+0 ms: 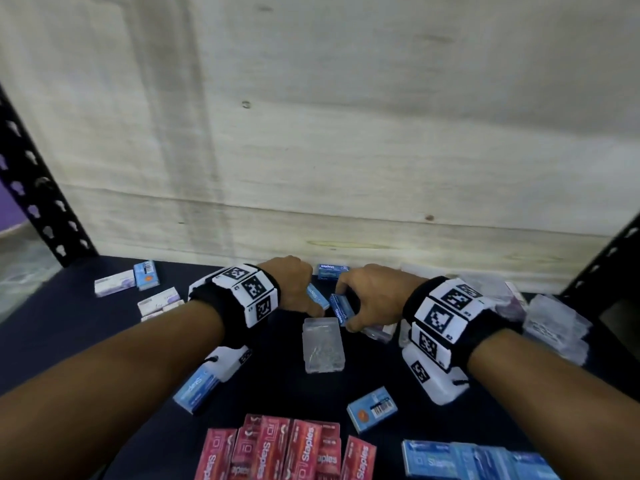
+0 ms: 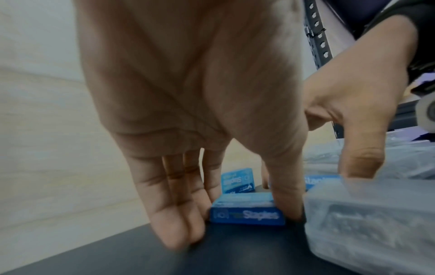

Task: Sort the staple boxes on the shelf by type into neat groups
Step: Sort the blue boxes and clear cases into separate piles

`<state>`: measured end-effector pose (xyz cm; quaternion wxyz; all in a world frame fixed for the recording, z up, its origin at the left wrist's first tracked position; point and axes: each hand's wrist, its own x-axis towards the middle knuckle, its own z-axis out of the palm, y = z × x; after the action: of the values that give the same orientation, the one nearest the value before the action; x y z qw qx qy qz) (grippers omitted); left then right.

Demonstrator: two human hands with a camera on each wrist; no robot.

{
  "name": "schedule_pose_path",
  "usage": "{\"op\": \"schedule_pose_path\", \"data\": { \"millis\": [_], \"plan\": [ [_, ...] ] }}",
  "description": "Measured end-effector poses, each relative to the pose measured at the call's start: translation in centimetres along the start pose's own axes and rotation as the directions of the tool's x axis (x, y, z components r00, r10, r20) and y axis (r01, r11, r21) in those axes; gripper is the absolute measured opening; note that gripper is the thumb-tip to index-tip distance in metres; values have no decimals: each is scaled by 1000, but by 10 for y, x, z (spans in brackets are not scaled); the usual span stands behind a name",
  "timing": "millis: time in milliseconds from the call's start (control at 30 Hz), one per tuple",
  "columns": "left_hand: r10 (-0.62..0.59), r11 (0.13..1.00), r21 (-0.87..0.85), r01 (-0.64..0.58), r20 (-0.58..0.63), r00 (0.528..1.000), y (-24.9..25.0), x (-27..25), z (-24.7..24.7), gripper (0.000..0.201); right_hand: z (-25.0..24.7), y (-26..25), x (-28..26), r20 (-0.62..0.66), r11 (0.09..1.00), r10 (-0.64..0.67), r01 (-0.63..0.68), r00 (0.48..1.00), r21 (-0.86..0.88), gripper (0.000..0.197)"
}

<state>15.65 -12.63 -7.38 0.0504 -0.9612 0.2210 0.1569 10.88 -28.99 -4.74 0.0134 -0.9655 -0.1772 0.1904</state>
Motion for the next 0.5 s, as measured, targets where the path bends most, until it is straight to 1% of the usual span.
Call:
{"op": "schedule_pose_path", "data": {
  "millis": [133,233,300,367,500],
  "plan": [
    [-6,1000,21,5,2,1000,-7,-8,-8,63,-7,3,-11,-94,997,2,5,996,80,57],
    [33,999,23,-32,-47,998,-10,-25,-20,65,-14,7,-33,-135,992,17,0,991,128,55],
    [95,995,34,-93,-77,993,0,-40,-28,63,-16,13,-53,-144,989,32,-10,989,148,55],
    [183,982,49,-180,-85,979,20,-57,-34,60,-15,21,-78,-122,985,67,-46,990,167,54],
    [372,927,53,-370,-32,928,72,-89,-34,64,4,38,-130,-20,975,145,-140,989,171,53]
  ]
}}
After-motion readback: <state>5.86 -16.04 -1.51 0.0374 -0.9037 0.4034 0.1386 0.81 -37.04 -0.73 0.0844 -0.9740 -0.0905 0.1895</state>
